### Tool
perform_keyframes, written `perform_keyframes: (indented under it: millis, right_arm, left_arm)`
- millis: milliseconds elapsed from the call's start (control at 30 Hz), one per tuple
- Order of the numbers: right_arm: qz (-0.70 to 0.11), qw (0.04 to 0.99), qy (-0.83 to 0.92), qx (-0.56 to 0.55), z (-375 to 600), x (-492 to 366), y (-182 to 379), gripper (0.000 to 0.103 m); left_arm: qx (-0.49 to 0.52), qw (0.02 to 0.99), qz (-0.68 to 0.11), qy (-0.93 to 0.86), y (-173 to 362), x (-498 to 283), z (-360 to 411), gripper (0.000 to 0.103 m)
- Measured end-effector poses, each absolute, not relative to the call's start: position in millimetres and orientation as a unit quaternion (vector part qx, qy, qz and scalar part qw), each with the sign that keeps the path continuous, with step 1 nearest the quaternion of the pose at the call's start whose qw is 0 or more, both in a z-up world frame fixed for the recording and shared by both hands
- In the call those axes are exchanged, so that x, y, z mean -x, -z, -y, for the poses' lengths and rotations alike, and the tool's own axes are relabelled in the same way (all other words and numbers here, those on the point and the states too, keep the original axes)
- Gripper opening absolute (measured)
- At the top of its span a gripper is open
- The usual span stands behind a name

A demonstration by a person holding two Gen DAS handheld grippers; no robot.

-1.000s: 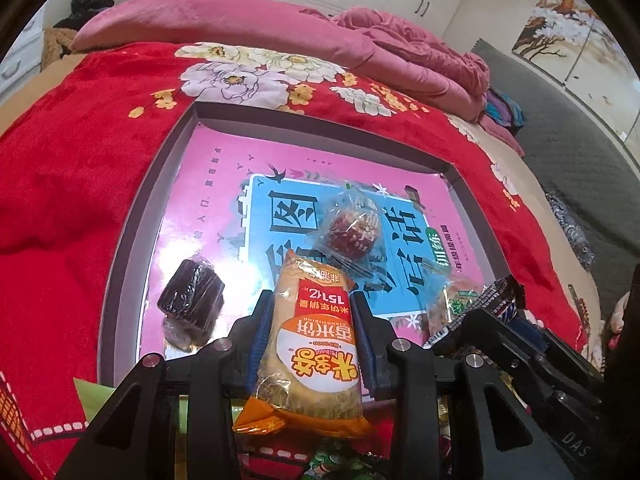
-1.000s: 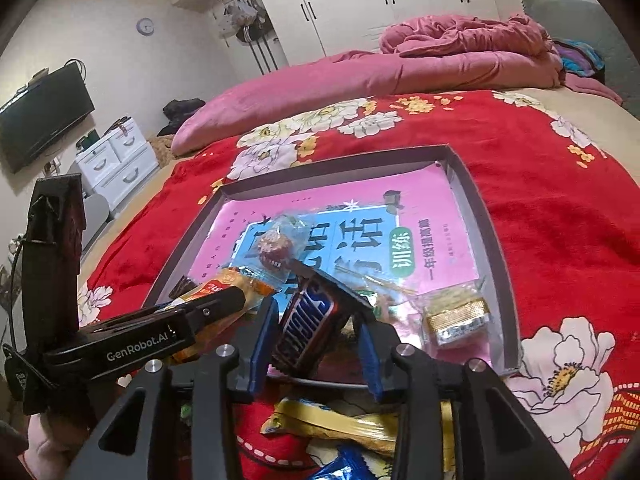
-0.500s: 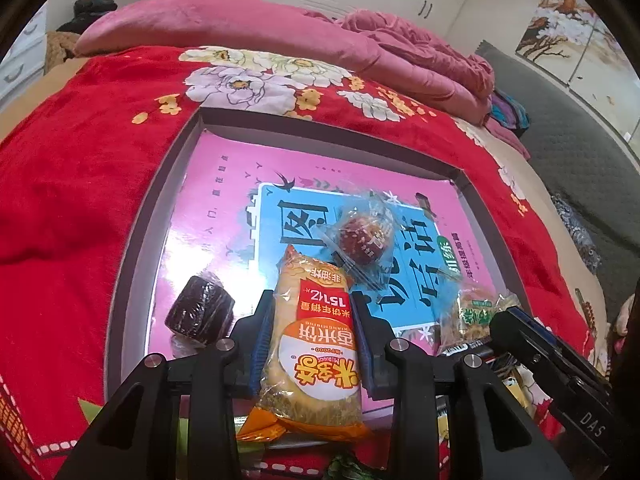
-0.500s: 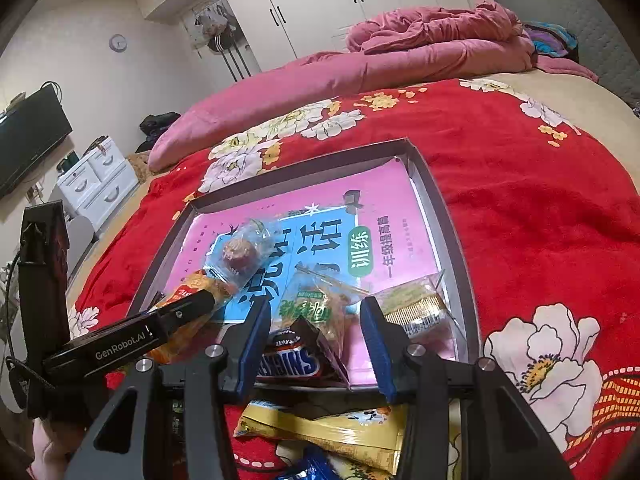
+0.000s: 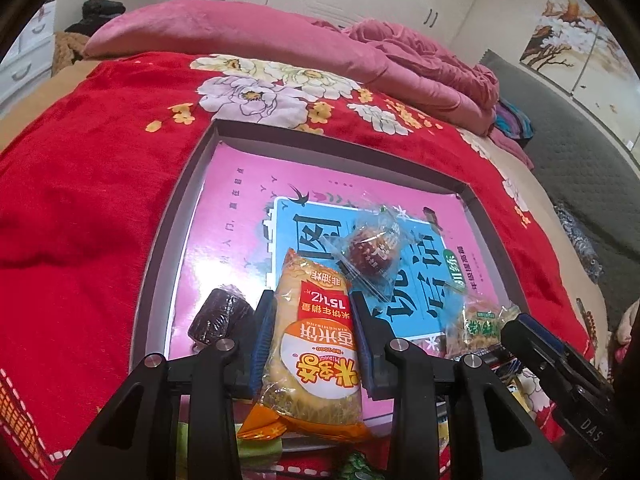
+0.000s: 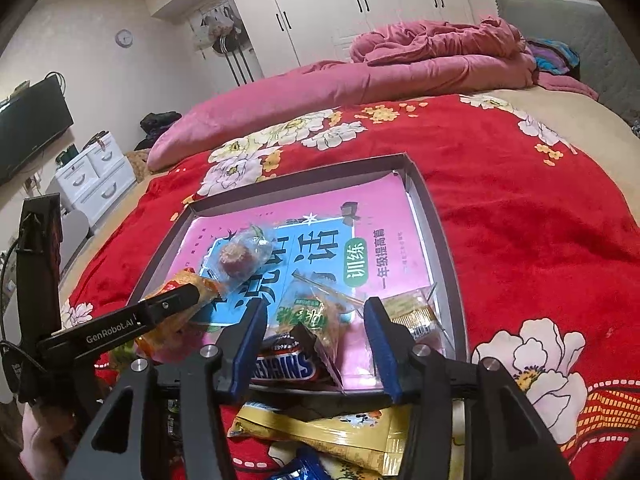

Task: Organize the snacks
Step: 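Open both tools to release the cake and Snickers bar in the tray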

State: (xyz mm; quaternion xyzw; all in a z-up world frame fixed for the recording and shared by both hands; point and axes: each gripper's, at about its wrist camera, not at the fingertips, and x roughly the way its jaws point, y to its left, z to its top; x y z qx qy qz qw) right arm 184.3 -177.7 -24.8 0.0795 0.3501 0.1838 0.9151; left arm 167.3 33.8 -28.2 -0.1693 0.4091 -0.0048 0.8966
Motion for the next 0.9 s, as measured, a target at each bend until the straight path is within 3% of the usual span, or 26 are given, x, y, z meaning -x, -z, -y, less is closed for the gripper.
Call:
perform_keyframes:
  millis: [667,900]
  right_arm:
    - [-0.344,0.917,-0.188,-0.078,178,-182,22,0.053]
    - [-0.341,0.918,-0.185,-0.082,180,-181,21,0.057]
  left_arm:
    - [0.174,0.903,-0.392,0.004,21,-164,-36,0.038]
    - [0.182,0.905,-0.385,0.013,17,-162,-39,0.048]
